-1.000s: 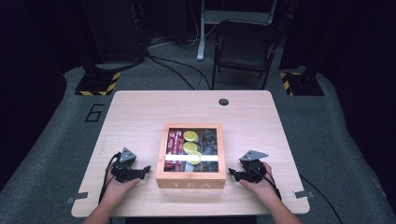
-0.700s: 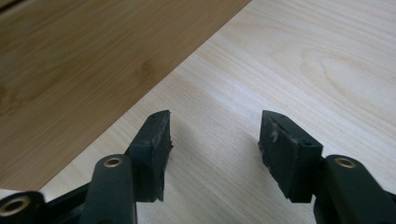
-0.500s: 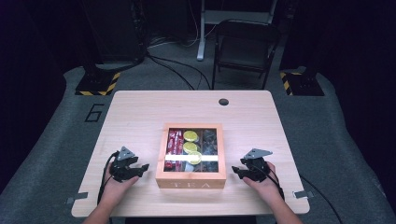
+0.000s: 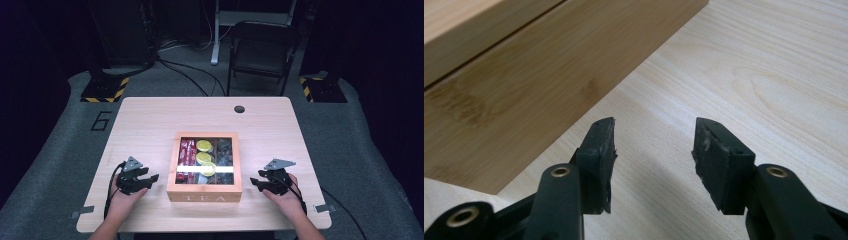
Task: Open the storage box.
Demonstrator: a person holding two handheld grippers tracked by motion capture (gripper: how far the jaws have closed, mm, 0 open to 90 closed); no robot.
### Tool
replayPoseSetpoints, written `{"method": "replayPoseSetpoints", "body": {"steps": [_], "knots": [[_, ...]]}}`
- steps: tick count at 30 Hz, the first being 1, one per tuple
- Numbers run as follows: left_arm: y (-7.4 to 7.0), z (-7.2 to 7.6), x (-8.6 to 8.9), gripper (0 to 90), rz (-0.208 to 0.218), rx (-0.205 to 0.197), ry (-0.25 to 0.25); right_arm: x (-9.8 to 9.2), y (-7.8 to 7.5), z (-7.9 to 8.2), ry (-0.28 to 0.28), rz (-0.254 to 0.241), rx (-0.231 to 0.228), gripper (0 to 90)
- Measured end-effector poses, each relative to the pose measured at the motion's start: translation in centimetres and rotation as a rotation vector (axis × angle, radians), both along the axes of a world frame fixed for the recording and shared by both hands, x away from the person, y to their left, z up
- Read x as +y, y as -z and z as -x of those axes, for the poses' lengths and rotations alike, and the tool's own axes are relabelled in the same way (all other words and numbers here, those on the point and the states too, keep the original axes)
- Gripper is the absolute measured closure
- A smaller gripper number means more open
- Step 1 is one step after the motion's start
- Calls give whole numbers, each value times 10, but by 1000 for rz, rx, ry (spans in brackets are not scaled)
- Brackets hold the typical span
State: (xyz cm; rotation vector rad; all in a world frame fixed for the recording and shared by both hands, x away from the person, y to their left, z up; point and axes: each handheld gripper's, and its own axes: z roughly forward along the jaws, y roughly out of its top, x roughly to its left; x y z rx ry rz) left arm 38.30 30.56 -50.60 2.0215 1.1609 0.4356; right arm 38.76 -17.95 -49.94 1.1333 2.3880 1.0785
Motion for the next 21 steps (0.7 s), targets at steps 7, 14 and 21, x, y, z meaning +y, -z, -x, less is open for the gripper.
{"method": "replayPoseSetpoints", "body": {"steps": [7,14,21], "knots": [[-3,1,-1,447,-5,-10,7,-1,-7,5,-12,-23,-11,517],[-5,3,-3,452,0,-16,8,1,-17,10,-17,-37,-26,549],[-12,7,-3,462,8,-12,-2,11,-41,18,-58,-48,-26,636]]}}
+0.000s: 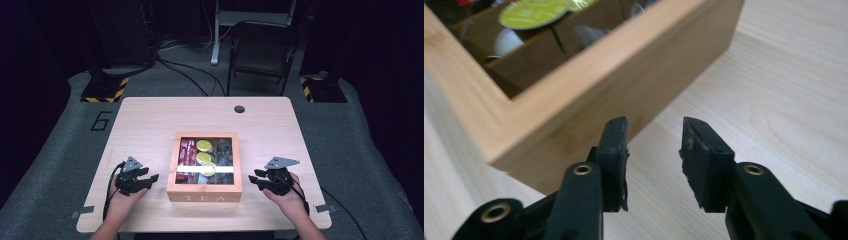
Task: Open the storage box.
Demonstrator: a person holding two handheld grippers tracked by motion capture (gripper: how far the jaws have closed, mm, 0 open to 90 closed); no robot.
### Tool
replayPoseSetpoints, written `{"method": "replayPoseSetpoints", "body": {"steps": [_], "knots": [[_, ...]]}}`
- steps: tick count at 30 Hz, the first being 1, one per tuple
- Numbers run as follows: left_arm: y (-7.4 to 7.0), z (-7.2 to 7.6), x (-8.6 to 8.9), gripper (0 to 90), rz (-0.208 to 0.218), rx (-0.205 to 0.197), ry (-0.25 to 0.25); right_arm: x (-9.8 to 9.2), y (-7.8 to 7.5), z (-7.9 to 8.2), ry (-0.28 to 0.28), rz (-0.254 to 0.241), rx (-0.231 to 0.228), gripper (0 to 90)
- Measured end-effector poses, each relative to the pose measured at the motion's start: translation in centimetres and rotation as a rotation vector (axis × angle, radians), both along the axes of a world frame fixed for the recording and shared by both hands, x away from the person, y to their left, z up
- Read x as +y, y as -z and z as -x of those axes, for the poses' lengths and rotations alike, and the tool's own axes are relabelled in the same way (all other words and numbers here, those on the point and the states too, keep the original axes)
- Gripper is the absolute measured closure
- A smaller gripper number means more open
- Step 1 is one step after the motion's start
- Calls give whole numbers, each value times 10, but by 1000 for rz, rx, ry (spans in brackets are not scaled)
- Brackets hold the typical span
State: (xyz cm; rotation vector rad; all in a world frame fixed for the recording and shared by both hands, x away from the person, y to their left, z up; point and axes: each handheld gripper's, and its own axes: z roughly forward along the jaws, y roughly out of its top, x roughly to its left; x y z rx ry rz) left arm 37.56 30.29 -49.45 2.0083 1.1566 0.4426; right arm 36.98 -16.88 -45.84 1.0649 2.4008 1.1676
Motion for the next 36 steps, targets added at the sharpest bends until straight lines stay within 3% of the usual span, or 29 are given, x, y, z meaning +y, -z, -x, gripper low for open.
{"method": "replayPoseSetpoints", "body": {"steps": [9,13,17,21,25,36], "knots": [[-4,2,0,462,24,-5,2,11,-24,17,-59,-12,-2,752],[-3,1,-3,462,25,-12,3,13,-27,26,-78,-14,-15,796],[-3,1,-3,461,27,-16,6,12,-26,35,-89,-3,-28,860],[-5,1,0,460,30,-15,0,8,-21,41,-103,-16,-6,888],[-5,1,2,460,42,-19,-21,7,-14,46,-105,-19,10,894],[-5,0,1,460,39,-16,-6,13,0,49,-129,-8,45,891]]}}
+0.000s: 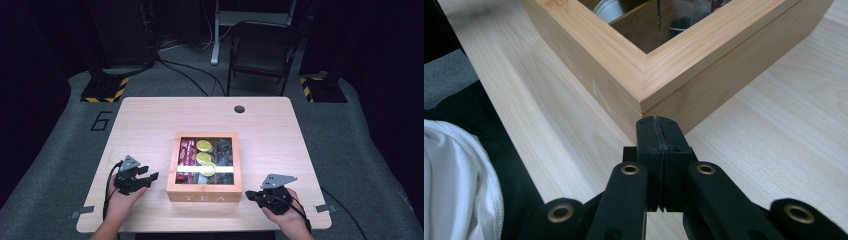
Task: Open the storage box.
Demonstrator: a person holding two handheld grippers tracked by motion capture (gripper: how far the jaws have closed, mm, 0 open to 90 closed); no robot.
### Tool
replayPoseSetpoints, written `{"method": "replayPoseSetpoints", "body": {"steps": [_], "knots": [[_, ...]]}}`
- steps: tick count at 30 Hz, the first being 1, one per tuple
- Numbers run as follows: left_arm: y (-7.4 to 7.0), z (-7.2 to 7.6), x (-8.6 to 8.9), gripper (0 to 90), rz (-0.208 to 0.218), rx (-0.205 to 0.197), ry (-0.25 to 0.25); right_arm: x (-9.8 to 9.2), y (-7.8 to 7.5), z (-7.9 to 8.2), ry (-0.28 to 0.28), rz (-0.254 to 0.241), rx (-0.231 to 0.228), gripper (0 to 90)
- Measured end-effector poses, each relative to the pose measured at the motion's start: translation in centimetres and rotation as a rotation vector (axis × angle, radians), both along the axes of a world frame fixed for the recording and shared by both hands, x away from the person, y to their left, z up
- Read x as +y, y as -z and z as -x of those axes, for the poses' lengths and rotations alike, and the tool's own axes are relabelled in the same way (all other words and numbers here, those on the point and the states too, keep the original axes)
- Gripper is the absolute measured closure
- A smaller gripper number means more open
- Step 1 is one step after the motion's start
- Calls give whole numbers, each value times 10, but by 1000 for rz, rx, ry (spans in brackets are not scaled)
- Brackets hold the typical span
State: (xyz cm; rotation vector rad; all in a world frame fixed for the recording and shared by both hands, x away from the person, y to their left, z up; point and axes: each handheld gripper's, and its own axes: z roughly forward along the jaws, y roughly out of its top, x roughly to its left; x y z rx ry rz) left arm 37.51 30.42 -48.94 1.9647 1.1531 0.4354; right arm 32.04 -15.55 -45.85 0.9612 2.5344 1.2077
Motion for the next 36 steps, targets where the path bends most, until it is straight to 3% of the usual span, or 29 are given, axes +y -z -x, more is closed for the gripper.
{"method": "replayPoseSetpoints", "body": {"steps": [6,16,21,36], "knots": [[-1,1,0,460,10,-2,-3,5,4,0,-29,13,13,889],[-4,6,1,459,18,-17,4,9,7,-5,-20,-5,21,886],[-8,10,0,460,21,-26,7,10,6,-5,-27,9,19,888],[-16,25,-8,461,24,-55,67,12,-2,-10,-25,-48,25,893]]}}
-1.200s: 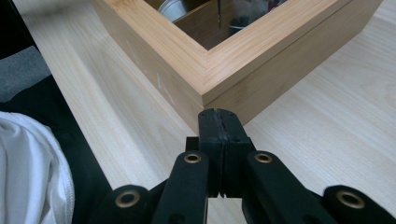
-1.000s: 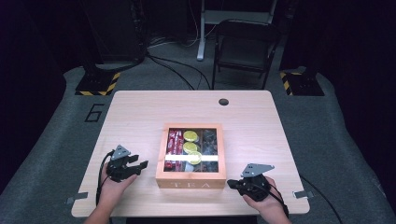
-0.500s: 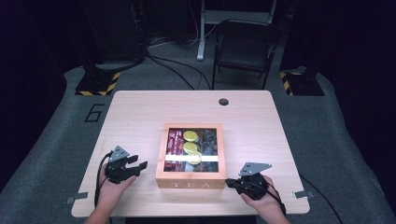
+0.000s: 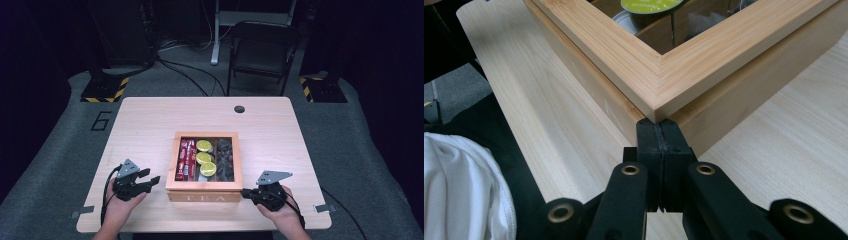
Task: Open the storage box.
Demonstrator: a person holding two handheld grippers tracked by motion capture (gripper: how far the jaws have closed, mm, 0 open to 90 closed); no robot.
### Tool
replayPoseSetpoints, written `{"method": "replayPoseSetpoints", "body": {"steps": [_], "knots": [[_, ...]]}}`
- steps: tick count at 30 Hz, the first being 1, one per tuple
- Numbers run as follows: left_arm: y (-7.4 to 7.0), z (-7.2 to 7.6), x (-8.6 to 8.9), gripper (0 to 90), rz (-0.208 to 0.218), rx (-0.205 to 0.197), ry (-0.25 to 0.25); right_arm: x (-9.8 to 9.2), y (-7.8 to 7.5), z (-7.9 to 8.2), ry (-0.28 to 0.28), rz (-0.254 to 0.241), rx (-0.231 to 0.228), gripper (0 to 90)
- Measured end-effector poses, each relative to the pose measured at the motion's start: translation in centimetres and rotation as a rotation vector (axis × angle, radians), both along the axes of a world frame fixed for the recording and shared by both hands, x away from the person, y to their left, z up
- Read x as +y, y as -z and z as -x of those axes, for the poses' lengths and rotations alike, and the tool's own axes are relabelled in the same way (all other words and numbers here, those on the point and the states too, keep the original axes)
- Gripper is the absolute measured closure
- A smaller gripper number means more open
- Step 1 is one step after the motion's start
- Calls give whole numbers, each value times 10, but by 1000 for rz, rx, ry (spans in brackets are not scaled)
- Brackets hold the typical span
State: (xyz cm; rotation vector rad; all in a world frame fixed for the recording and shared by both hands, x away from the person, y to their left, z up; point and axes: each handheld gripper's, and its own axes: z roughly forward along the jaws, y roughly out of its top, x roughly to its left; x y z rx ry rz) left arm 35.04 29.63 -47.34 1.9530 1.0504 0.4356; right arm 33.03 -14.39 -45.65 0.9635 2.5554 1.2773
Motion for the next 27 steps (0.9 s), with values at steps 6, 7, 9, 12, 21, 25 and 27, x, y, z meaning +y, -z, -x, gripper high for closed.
{"method": "replayPoseSetpoints", "body": {"steps": [6,7,9,12,21,25,27], "knots": [[-5,10,-6,463,9,-17,25,4,-2,-5,-6,-17,5,889],[-7,12,-7,463,-2,-18,44,5,-3,-5,-4,-27,7,889],[-9,15,-12,469,2,-27,53,6,-5,-8,-11,-33,-2,888],[-13,21,-18,483,-2,-31,89,7,-7,-9,-9,-47,-5,886],[-18,29,-39,503,-2,-31,151,10,-8,-12,-19,-54,-5,881],[-19,29,-47,501,-3,-47,155,10,-8,-13,-20,-54,-11,881],[-20,27,-50,492,4,-46,152,10,-8,-12,-18,-55,-12,881]]}}
